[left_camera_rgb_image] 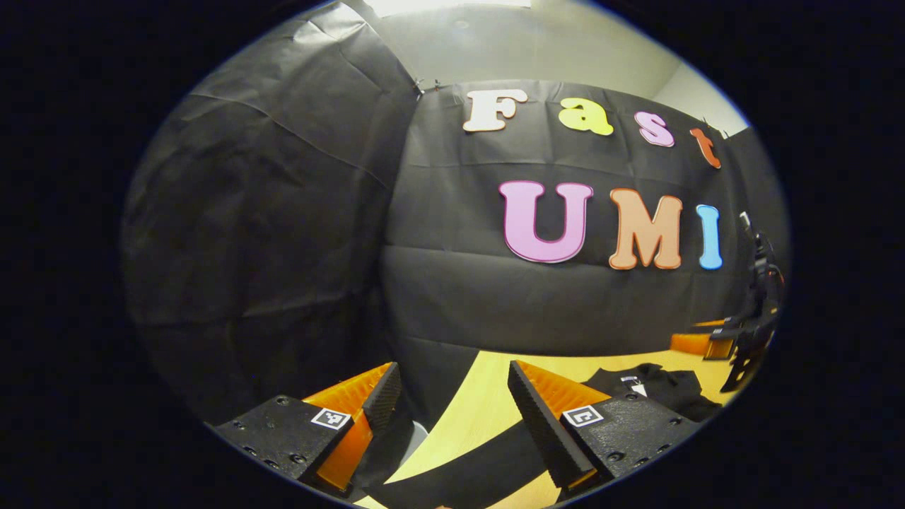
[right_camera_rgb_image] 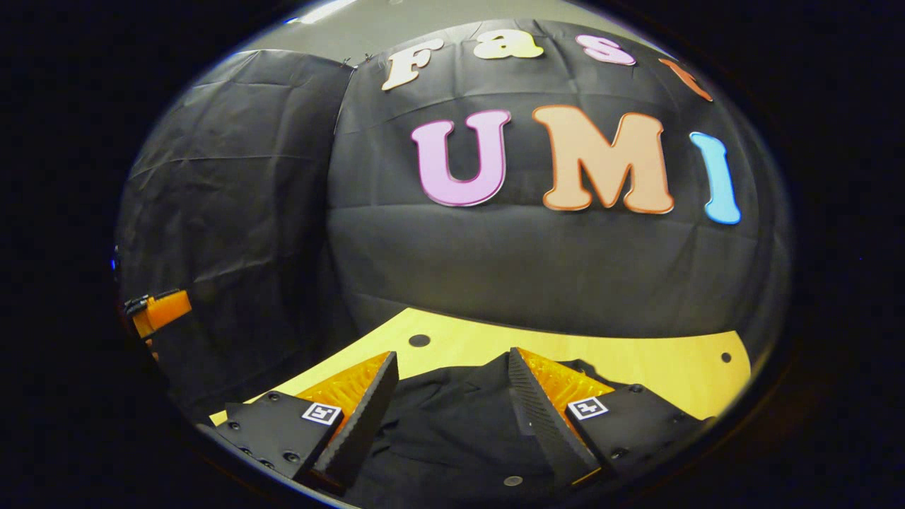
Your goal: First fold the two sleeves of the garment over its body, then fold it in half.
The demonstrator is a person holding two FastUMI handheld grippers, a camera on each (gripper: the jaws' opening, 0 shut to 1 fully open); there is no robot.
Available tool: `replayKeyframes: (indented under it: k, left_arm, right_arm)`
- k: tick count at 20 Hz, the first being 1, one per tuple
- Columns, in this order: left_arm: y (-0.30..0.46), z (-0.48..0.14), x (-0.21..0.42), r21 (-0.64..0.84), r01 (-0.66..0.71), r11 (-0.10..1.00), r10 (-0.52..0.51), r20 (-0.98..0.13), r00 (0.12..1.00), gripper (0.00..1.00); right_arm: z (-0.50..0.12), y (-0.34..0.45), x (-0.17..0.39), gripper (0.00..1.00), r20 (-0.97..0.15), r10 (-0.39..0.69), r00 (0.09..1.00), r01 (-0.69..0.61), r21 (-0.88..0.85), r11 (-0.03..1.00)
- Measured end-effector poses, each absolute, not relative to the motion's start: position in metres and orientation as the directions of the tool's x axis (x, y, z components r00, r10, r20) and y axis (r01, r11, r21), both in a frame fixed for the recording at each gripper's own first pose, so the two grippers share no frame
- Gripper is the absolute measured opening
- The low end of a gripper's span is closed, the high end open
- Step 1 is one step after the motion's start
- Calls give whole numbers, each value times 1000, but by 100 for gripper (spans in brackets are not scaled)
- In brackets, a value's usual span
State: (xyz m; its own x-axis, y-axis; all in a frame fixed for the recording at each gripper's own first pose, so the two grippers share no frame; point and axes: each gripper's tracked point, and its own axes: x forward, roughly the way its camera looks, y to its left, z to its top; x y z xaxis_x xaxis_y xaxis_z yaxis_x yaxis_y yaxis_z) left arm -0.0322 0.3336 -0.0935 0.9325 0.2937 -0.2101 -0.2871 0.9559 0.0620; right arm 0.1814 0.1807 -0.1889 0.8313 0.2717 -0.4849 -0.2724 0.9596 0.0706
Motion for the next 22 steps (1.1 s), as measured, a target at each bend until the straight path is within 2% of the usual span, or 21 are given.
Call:
replayKeyframes:
  k: [1,4,5,7,8,10,14,22]
  left_arm:
    - [334,-103,-32,53,-270,961,275,-238,932,96]
    - [343,-138,-41,27,-261,965,254,-340,905,93]
    - [347,-153,-48,29,-265,964,255,-381,889,97]
    - [356,-181,-62,58,-271,961,267,-449,853,97]
    - [360,-194,-69,82,-273,959,278,-479,833,97]
    - [369,-221,-85,126,-279,952,302,-540,786,94]
    - [366,-275,-127,84,-316,945,284,-691,664,96]
    - [368,-330,-173,93,-352,931,285,-787,547,96]
  right_arm:
    - [-184,167,176,98,-477,252,842,-253,62,965]
    - [-178,129,161,100,-473,186,861,-190,40,981]
    - [-179,117,155,100,-477,165,863,-170,33,985]
    - [-185,94,142,100,-500,123,857,-128,23,991]
    - [-192,87,137,98,-513,108,851,-114,21,993]
    - [-204,75,127,100,-546,85,833,-91,17,996]
    - [-221,72,114,100,-591,76,803,-71,32,997]
    - [-224,91,110,100,-610,105,786,-108,31,994]
